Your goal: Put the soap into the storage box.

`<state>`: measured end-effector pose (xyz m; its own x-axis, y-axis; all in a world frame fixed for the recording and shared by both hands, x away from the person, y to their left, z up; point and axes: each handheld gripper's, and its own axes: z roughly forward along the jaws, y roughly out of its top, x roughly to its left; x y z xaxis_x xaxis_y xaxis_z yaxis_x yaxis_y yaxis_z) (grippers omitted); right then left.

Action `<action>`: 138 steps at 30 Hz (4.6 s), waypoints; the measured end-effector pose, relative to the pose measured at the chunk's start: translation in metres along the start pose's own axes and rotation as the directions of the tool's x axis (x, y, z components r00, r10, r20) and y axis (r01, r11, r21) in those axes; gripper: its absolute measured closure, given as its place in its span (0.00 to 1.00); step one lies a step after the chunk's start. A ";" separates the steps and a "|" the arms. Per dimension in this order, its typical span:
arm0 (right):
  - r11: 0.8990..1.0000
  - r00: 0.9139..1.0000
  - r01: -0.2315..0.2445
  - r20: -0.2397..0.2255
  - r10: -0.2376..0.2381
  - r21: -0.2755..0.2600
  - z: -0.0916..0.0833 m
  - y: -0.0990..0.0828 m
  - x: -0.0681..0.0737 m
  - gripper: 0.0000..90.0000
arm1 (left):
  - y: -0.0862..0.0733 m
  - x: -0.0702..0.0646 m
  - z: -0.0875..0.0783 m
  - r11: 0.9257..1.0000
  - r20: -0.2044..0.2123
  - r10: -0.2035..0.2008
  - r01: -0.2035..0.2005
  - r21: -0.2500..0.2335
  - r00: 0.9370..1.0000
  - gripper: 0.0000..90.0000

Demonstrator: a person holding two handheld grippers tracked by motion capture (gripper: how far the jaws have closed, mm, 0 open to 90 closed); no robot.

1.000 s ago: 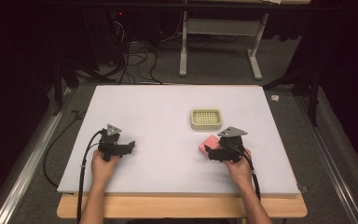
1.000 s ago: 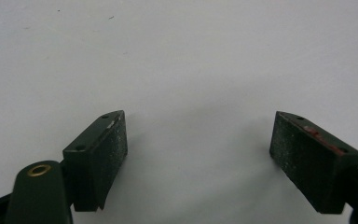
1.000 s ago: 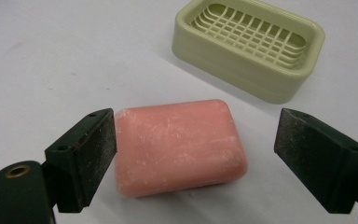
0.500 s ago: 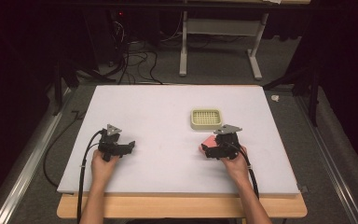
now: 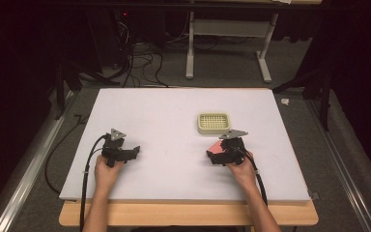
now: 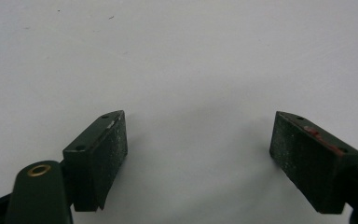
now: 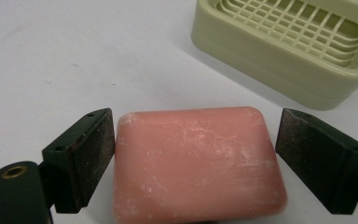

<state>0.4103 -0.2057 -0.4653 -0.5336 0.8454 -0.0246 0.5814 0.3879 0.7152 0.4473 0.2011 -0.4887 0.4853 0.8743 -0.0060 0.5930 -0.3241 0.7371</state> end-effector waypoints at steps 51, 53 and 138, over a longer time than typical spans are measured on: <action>0.998 0.998 -0.049 -0.032 0.050 0.030 0.017 -0.006 0.000 0.15 | 0.000 0.000 0.000 1.000 0.000 0.000 0.000 0.000 1.000 0.21; 0.998 0.998 -0.051 -0.032 0.052 0.028 0.017 -0.006 0.000 0.15 | 0.000 0.000 0.000 1.000 0.000 0.001 -0.001 0.001 1.000 0.21; 0.985 0.989 -0.145 -0.039 0.142 -0.090 -0.028 0.061 -0.028 0.15 | 0.000 0.000 0.000 1.000 0.000 0.000 0.000 0.000 1.000 0.21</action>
<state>0.4432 -0.2162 -0.4018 -0.4692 0.8769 0.1048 0.5950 0.2262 0.7712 0.4473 0.2011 -0.4888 0.4853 0.8743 -0.0063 0.5930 -0.3238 0.7372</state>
